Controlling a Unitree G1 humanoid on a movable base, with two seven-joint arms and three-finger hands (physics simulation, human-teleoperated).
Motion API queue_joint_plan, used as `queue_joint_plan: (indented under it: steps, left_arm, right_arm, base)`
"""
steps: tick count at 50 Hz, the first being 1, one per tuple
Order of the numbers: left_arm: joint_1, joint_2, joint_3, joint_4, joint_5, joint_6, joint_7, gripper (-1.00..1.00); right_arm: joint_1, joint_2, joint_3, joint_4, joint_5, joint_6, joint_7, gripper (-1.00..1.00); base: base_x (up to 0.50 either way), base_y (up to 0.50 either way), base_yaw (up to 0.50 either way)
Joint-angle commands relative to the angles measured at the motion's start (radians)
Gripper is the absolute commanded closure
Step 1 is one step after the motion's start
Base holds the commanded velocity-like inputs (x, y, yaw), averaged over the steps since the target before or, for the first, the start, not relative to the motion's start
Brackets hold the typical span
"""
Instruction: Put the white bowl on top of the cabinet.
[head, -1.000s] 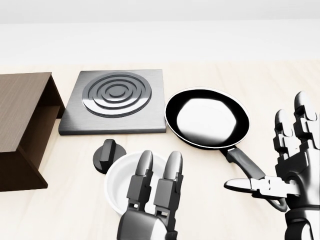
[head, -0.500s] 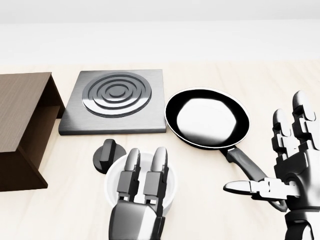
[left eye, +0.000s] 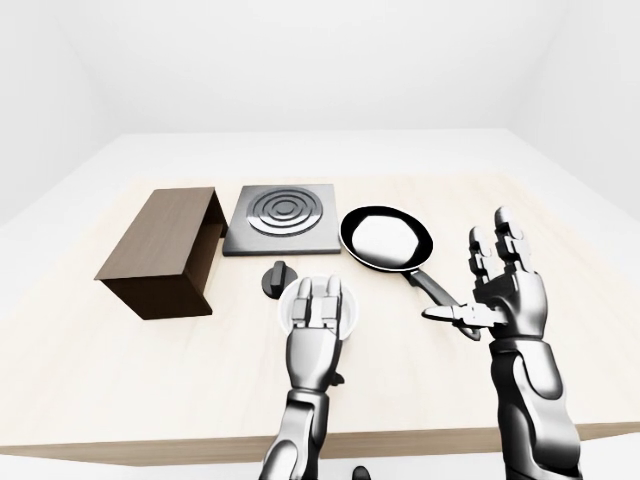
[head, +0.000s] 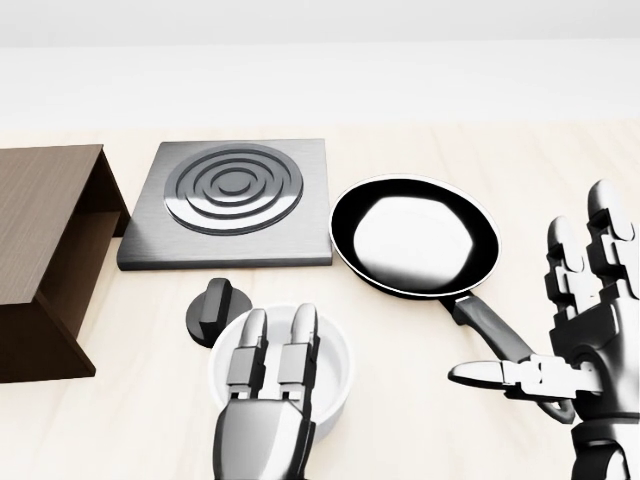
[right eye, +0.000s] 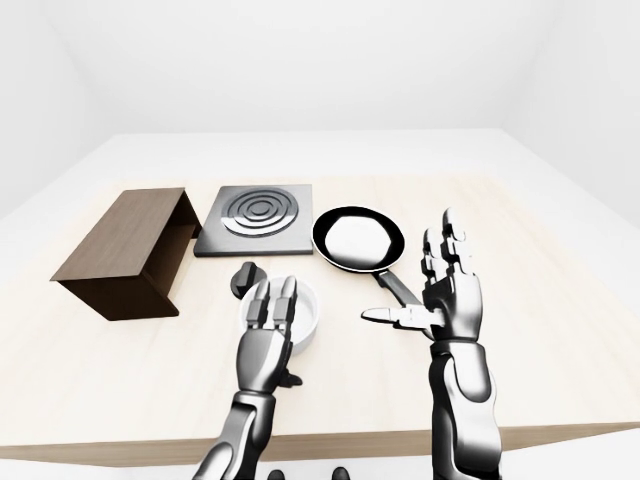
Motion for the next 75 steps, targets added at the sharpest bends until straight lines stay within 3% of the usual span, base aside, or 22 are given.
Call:
queue_joint_plan:
  steps: [1, 19, 20, 21, 22, 52, 60, 68, 75]
  left_arm:
    - [-0.045, -0.018, 0.047, 0.124, 0.004, 0.0, 0.0, -1.0]
    - [-0.117, -0.035, 0.105, 0.248, 0.01, 0.0, 0.0, -1.0]
    - [-0.125, -0.037, 0.112, 0.265, 0.007, 0.0, 0.0, -0.87]
    - [-0.132, -0.037, 0.116, 0.279, 0.006, 0.0, 0.0, 0.44]
    - [-0.137, -0.037, 0.119, 0.29, 0.005, 0.0, 0.0, 1.0]
    - [-0.156, -0.04, 0.128, 0.361, 0.026, 0.0, 0.0, 1.0]
    - [-0.169, -0.018, 0.127, 0.251, 0.089, 0.0, 0.0, 1.0]
    - [-0.21, -0.006, 0.148, 0.155, 0.215, 0.0, -0.15, 1.0]
    - [-0.203, -0.009, 0.162, 0.12, 0.262, 0.0, -0.193, 1.0]
  right_arm:
    - [-0.001, 0.0, -0.001, 0.002, 0.003, 0.0, -0.001, -1.0]
    - [0.003, 0.001, 0.003, -0.001, 0.0, 0.0, 0.001, -1.0]
    - [0.004, 0.001, 0.003, -0.003, 0.0, 0.0, 0.001, -1.0]
    - [0.004, 0.001, 0.002, -0.002, 0.0, 0.0, 0.001, -1.0]
    - [0.005, 0.002, 0.002, -0.007, 0.001, 0.0, 0.001, -1.0]
    - [0.012, 0.005, 0.005, -0.022, 0.009, 0.0, 0.007, -1.0]
    - [0.013, 0.007, 0.008, -0.02, 0.007, 0.0, 0.011, -1.0]
    - [0.023, 0.009, 0.009, -0.036, 0.009, 0.0, 0.019, -1.0]
    - [0.027, 0.013, 0.013, -0.04, 0.005, 0.0, 0.023, -1.0]
  base:
    - [0.0, 0.0, 0.0]
    - [0.0, 0.0, 0.0]
    - [0.0, 0.0, 0.0]
    - [0.0, 0.0, 0.0]
    - [0.0, 0.0, 0.0]
    - [0.0, 0.0, 0.0]
    - [0.0, 0.0, 0.0]
    - [0.0, 0.0, 0.0]
    - [0.0, 0.0, 0.0]
